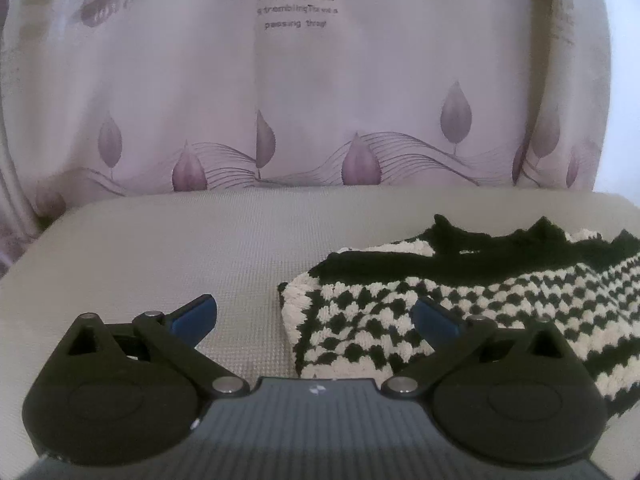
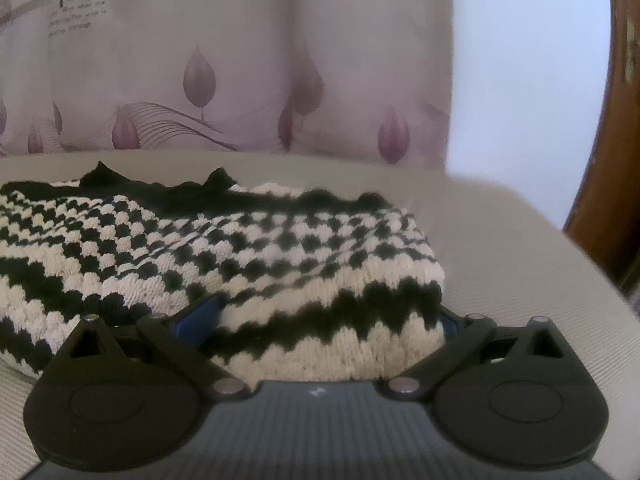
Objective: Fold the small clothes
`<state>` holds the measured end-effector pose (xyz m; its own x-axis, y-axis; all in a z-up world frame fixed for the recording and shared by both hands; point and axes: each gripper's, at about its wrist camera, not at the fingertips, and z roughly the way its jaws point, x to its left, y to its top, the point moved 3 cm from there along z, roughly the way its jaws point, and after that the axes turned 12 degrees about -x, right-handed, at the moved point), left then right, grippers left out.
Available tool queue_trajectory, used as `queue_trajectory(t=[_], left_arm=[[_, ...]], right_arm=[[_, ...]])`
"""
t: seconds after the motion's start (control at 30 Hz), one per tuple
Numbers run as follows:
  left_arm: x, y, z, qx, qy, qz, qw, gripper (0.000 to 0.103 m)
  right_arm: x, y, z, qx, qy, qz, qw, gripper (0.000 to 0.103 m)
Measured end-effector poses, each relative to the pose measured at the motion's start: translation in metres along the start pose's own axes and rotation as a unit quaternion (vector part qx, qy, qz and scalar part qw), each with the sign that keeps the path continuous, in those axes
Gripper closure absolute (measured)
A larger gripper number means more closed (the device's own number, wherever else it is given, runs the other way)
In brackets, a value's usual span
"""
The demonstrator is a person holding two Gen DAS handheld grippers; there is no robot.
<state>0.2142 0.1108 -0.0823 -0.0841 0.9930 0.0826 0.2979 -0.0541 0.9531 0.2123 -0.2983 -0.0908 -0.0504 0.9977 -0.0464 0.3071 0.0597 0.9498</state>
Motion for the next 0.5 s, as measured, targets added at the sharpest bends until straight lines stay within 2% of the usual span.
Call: queue_trajectory(t=[0.13,0.27,0.37,0.5], left_arm=[[-0.004,0.002,-0.001,-0.005,0.033,0.016,0.9993,0.000],[-0.017,0.004,0.000,0.005,0.071,0.076,0.9946,0.000],[-0.024,0.003,-0.003,-0.001,0.070,0.100,0.9925,0.000],[-0.030,0.004,-0.006,-0.006,0.056,0.106,0.9928,0.000]], right_arm=[[0.002,0.000,-0.001,-0.005,-0.006,-0.010,1.000,0.000],[0.002,0.000,-0.003,-0.008,-0.005,-0.005,1.000,0.000],[0.001,0.000,-0.005,-0.011,-0.002,0.000,1.000,0.000],[-0.001,0.000,-0.004,-0.009,0.000,0.005,1.000,0.000]])
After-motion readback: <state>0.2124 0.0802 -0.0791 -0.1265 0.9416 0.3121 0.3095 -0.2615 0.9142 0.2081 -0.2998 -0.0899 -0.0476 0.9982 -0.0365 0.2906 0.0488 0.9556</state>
